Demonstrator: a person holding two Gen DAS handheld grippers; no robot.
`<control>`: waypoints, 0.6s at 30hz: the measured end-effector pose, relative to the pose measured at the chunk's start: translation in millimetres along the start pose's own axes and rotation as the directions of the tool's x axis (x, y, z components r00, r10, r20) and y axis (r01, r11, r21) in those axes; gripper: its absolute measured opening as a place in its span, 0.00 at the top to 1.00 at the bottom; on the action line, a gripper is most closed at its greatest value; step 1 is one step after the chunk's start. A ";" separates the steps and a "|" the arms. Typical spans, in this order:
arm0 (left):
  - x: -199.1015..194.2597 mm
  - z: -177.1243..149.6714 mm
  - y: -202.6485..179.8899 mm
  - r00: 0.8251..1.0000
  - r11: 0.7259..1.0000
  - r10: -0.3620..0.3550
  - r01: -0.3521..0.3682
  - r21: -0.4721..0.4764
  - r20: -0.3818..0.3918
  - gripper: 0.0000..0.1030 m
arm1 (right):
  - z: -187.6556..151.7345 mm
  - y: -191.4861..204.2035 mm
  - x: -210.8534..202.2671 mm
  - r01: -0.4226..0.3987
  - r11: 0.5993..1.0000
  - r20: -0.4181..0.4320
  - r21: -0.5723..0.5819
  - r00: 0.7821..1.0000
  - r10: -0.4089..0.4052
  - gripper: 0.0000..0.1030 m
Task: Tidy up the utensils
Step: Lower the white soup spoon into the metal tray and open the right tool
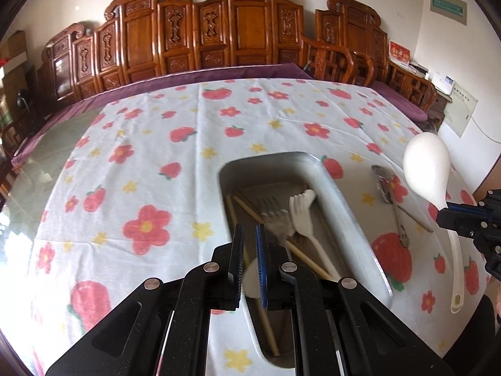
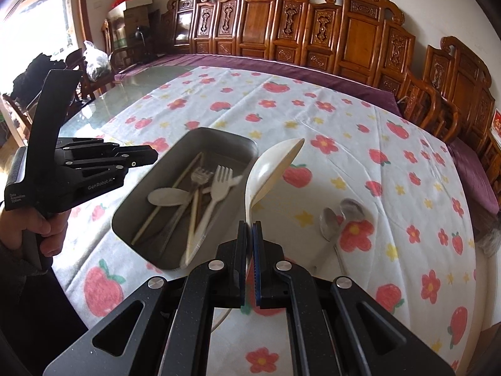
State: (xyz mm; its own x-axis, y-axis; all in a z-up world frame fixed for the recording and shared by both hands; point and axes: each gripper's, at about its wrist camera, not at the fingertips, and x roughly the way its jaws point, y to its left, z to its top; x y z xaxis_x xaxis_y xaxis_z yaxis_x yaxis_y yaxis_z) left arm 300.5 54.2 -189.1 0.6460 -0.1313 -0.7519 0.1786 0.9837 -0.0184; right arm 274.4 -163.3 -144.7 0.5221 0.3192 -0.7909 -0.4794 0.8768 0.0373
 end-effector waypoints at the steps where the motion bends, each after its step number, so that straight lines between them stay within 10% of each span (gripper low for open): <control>1: -0.7 0.4 4.2 1.000 1.000 0.002 -0.002 -0.007 0.002 0.93 | 2.9 3.0 2.0 -0.004 1.000 0.000 -0.004 1.000 0.004 0.95; 18: -20.9 8.6 49.3 0.997 0.995 0.061 -0.057 -0.080 0.050 0.93 | 51.2 42.0 68.5 -0.060 0.998 -0.035 0.001 0.998 0.060 0.95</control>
State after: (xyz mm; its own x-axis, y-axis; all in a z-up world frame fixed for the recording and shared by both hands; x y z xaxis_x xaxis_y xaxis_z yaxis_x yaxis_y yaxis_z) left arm 302.2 104.4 -168.6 0.6919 -0.0770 -0.7179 0.0816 0.9963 -0.0282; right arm 326.2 -86.1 -166.1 0.4679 0.3583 -0.8079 -0.5090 0.8566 0.0851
